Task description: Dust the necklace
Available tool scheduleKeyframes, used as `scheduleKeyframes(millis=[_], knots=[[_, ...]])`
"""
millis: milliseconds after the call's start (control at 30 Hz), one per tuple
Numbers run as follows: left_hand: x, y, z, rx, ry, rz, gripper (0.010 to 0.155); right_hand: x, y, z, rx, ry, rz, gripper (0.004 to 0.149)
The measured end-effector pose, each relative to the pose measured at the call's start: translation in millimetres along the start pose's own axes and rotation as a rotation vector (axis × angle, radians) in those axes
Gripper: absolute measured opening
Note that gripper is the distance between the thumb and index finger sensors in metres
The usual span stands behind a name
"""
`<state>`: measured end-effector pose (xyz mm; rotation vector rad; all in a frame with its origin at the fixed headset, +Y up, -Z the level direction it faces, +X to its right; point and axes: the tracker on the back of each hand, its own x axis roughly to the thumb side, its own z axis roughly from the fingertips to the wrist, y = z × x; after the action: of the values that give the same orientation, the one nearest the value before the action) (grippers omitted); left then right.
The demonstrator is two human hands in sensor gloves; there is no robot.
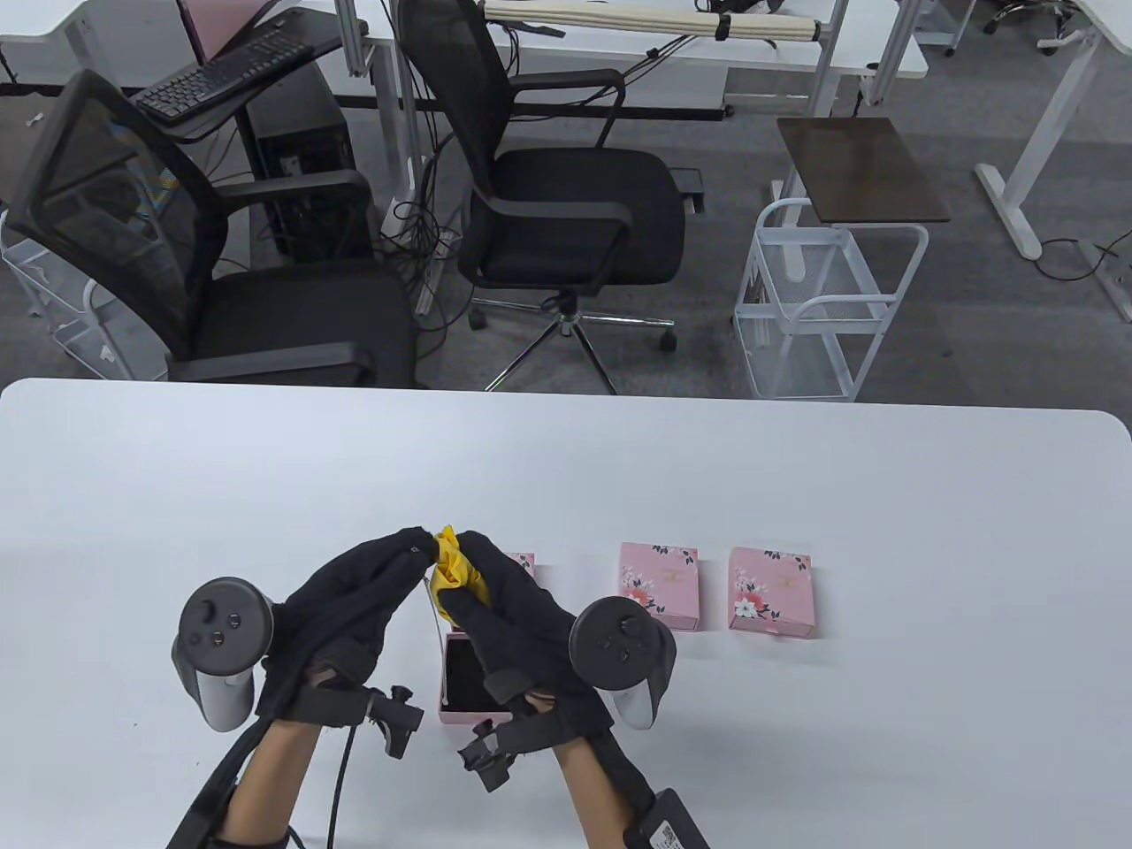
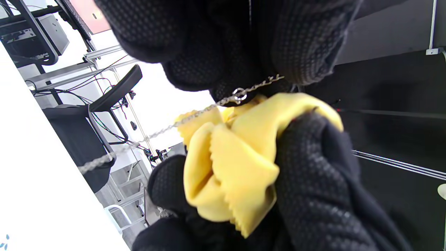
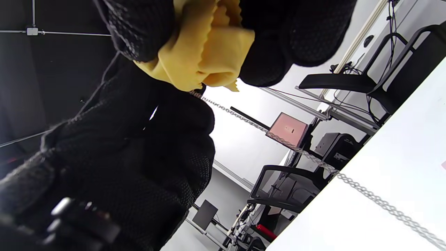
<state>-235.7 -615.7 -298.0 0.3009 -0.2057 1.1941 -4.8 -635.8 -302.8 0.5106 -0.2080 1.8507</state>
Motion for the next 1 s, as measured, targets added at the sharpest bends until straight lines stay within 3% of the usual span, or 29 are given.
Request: scheduleKeyframes(millis=[367, 667, 1000], knots=[[3.4, -5.2, 4.6, 0.040, 0.005, -0.031, 0.037, 13.8, 15.1, 5.1, 0.032, -0.055, 0.150, 0.063], [13.0, -17.3, 9.5, 0.003, -0.018, -0.055, 0.038, 17.6, 10.2, 11.7, -0.202, -0.069, 0.320, 0.067], [14.1, -18.2, 9.2, -0.051, -0.033, -0.005, 0.038, 9.9, 10.9, 6.6, -0.061, -0.016, 0.136, 0.048]])
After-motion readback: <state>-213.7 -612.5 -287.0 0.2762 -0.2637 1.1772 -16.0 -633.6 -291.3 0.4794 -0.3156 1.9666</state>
